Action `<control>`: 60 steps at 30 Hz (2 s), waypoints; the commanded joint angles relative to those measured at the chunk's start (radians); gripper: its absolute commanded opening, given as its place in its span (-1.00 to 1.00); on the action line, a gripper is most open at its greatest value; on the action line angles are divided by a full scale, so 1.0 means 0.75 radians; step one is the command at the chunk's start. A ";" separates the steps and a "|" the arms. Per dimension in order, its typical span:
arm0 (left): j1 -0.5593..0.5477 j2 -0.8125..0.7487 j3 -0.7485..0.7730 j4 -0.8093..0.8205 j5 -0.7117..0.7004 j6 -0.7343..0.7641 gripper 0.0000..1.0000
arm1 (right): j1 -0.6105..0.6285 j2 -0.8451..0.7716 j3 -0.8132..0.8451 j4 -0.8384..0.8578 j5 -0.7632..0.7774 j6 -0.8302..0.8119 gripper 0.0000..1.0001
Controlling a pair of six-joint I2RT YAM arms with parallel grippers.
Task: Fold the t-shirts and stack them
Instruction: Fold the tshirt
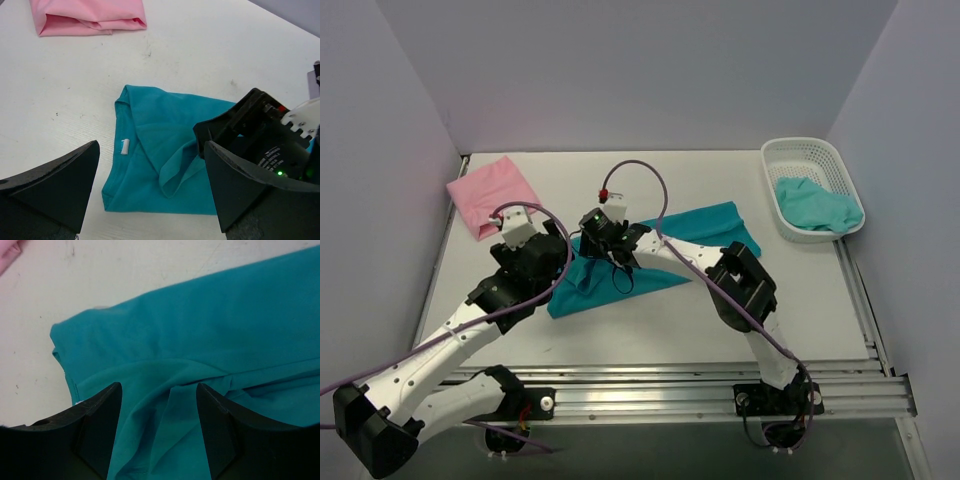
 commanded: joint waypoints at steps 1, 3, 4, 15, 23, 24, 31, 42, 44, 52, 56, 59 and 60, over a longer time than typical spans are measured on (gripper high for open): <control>0.018 -0.018 -0.026 0.066 0.047 0.046 0.88 | 0.043 0.008 0.063 -0.045 0.019 0.031 0.14; 0.022 -0.016 -0.034 0.078 0.056 0.046 0.88 | 0.065 0.037 0.084 -0.053 0.017 0.041 0.14; 0.024 -0.016 -0.038 0.083 0.062 0.046 0.88 | 0.071 0.047 0.094 -0.057 0.019 0.043 0.14; 0.038 -0.042 -0.056 0.081 0.074 0.061 0.88 | 0.096 0.073 0.119 -0.112 0.068 0.053 0.08; 0.048 -0.075 -0.081 0.103 0.084 0.073 0.88 | 0.100 0.012 0.043 -0.141 0.123 0.064 0.09; 0.051 -0.067 -0.079 0.105 0.088 0.073 0.88 | 0.098 0.004 0.039 -0.147 0.131 0.064 0.09; 0.055 -0.026 -0.085 0.136 0.113 0.065 0.88 | 0.098 -0.021 -0.012 -0.129 0.150 0.064 0.08; 0.061 -0.038 -0.110 0.132 0.103 0.069 0.88 | 0.094 0.067 0.049 -0.116 0.086 0.047 -1.00; 0.065 -0.042 -0.114 0.130 0.105 0.069 0.88 | 0.092 0.065 0.043 -0.116 0.086 0.047 -1.00; 0.069 -0.059 -0.118 0.138 0.123 0.067 0.88 | 0.090 0.028 0.002 -0.112 0.103 0.053 -1.00; 0.071 -0.051 -0.118 0.136 0.123 0.069 0.88 | 0.090 -0.033 -0.063 -0.116 0.131 0.064 -1.00; 0.071 -0.045 -0.118 0.140 0.123 0.071 0.88 | 0.090 -0.121 -0.194 -0.104 0.150 0.078 -1.00; 0.073 -0.041 -0.122 0.150 0.123 0.073 0.88 | 0.090 -0.143 -0.227 -0.102 0.160 0.086 -1.00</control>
